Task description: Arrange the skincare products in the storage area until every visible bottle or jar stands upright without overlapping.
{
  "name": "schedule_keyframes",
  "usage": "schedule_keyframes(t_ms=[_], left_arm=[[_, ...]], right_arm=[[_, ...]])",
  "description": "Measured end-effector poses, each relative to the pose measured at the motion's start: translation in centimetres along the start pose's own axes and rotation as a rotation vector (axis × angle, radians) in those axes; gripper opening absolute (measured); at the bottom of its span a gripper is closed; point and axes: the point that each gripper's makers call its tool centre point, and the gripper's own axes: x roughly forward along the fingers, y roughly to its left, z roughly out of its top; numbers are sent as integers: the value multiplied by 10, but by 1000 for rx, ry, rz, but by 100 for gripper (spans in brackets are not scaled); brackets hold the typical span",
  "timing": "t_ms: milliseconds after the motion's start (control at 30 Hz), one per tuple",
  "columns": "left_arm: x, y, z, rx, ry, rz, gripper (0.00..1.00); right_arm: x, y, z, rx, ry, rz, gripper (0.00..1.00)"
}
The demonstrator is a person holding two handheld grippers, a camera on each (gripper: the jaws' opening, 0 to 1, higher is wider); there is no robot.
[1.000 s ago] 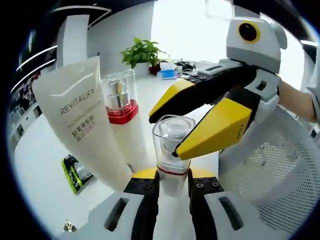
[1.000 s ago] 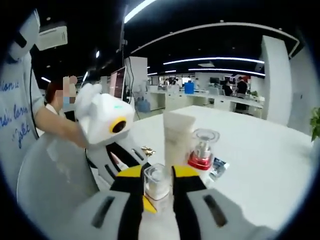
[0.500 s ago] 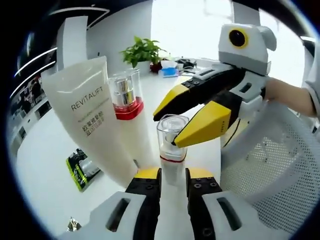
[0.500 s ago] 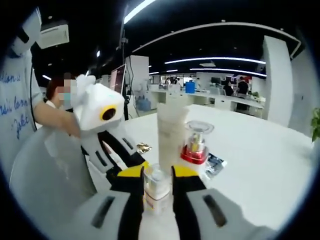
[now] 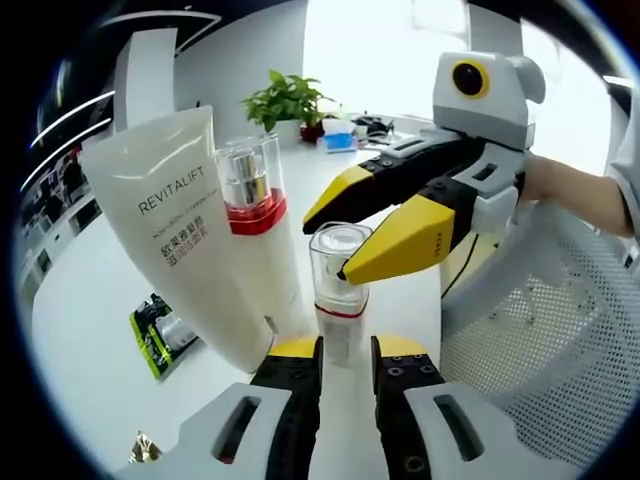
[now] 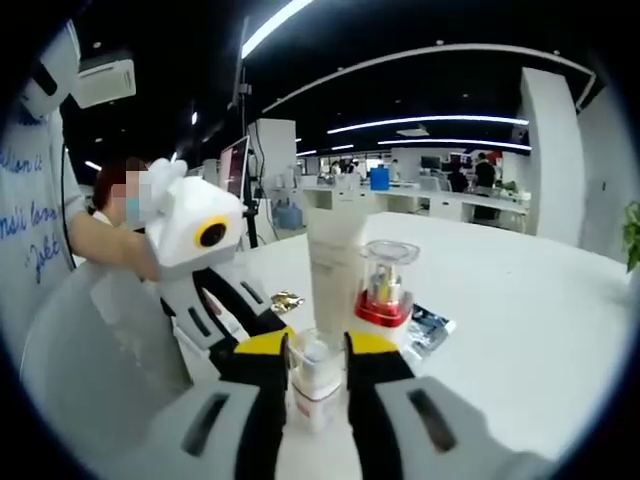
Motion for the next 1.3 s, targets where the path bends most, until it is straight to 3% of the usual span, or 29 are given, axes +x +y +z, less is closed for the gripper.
schedule_keyframes(t_ms=[133, 933, 1300], left_arm=[[1, 0, 0, -5, 2, 2, 15], [3, 7, 1, -4, 0, 29, 10], [3, 17, 0, -13, -1, 78, 5]], right_arm=[[0, -1, -2, 1, 10, -3, 28], [-10, 6, -21, 72, 46, 16, 25], [-12, 4, -48, 70, 128, -3, 21]])
